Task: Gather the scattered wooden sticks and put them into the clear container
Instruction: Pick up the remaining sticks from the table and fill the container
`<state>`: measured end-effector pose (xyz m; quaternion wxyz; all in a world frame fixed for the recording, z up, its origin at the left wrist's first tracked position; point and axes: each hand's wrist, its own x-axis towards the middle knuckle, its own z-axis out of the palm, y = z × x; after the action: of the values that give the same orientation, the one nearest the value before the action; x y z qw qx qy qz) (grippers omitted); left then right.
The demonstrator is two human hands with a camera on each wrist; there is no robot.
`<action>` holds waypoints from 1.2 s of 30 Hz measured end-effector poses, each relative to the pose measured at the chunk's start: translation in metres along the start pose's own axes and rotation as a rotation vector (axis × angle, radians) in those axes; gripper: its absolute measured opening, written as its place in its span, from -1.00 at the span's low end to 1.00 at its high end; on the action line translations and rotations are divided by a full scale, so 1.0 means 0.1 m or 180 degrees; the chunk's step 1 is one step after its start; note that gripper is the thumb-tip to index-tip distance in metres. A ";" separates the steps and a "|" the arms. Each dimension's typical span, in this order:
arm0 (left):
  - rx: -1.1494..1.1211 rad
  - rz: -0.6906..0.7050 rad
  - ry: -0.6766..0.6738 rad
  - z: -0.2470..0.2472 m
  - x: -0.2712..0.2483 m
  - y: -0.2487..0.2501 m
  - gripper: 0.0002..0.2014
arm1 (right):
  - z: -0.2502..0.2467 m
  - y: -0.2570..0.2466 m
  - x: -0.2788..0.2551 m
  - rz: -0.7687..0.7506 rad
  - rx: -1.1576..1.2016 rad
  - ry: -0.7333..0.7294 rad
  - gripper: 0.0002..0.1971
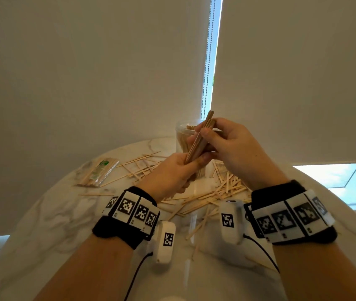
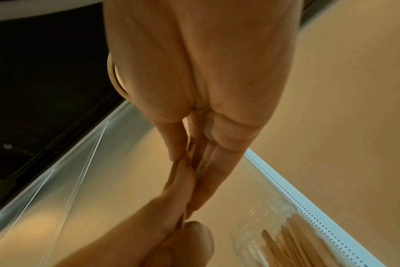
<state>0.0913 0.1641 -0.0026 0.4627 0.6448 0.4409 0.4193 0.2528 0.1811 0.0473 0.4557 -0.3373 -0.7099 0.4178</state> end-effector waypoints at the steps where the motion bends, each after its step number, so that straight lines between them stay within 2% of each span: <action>1: 0.0000 -0.0029 -0.0028 -0.01 0.00 0.00 -0.59 | -0.01 0.01 0.00 -0.0046 0.0080 0.0036 -0.80; 3: 0.0214 -0.0131 -0.0041 0.00 0.00 0.00 -0.56 | -0.03 0.05 0.02 -0.0269 -0.0067 0.0306 -0.69; 5: 0.0930 -0.0236 0.0008 0.00 0.02 0.00 -0.51 | -0.04 0.06 0.03 -0.0399 -0.0505 0.0463 -0.68; 7: 0.1498 -0.0241 0.0090 -0.01 0.04 -0.04 -0.47 | -0.02 0.05 0.02 -0.0332 -0.0907 0.0266 -0.75; 10: 0.1713 -0.0192 0.0089 -0.07 0.06 -0.10 -0.42 | 0.00 0.11 -0.01 -0.0295 -0.2177 -0.0134 -0.69; 13: 0.1818 -0.0153 0.0050 -0.06 0.05 -0.11 -0.65 | 0.03 0.19 -0.02 -0.0143 -0.3065 -0.0547 -0.66; 17: 0.2127 -0.0145 0.0310 -0.05 0.04 -0.09 -0.61 | 0.05 0.20 0.00 -0.0008 -0.3063 -0.0718 -0.70; 20: 0.2147 0.0008 0.0426 -0.06 0.01 -0.04 -0.50 | 0.03 0.21 0.00 0.0020 -0.2807 -0.0637 -0.73; 24: 0.2046 0.0145 0.0478 -0.11 -0.06 0.06 -0.30 | -0.10 0.25 0.02 0.0167 -0.2506 -0.0576 -0.64; 25: 0.1968 0.0192 0.0671 -0.14 -0.08 0.08 -0.30 | -0.15 0.26 0.02 0.0219 -0.2478 -0.0508 -0.62; 27: 0.1553 0.0250 0.1397 -0.25 -0.08 0.10 -0.39 | -0.27 0.26 0.00 0.0275 -0.2301 -0.0366 -0.63; 29: 0.0581 0.0051 0.2172 -0.36 -0.04 0.10 -0.43 | -0.35 0.24 -0.01 0.0204 -0.2043 -0.0218 -0.63; 30: -0.0041 -0.0127 0.2264 -0.36 -0.03 0.13 -0.42 | -0.34 0.22 0.00 0.0132 -0.1940 -0.0170 -0.63; 32: -0.1016 -0.0217 0.1900 -0.23 -0.03 0.19 -0.40 | -0.25 0.18 0.01 0.0004 -0.1844 -0.0175 -0.62; 34: -0.1266 -0.0067 0.1576 -0.06 -0.05 0.27 -0.38 | -0.13 0.15 0.02 -0.0058 -0.1891 -0.0188 -0.61; 36: -0.1272 -0.0013 0.1549 -0.02 -0.06 0.32 -0.34 | -0.10 0.13 0.02 -0.0039 -0.1798 -0.0114 -0.60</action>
<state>0.0933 0.1531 0.0282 0.4620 0.4209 0.4489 0.6387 0.2631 0.1913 0.0385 0.3336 -0.4393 -0.8081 0.2066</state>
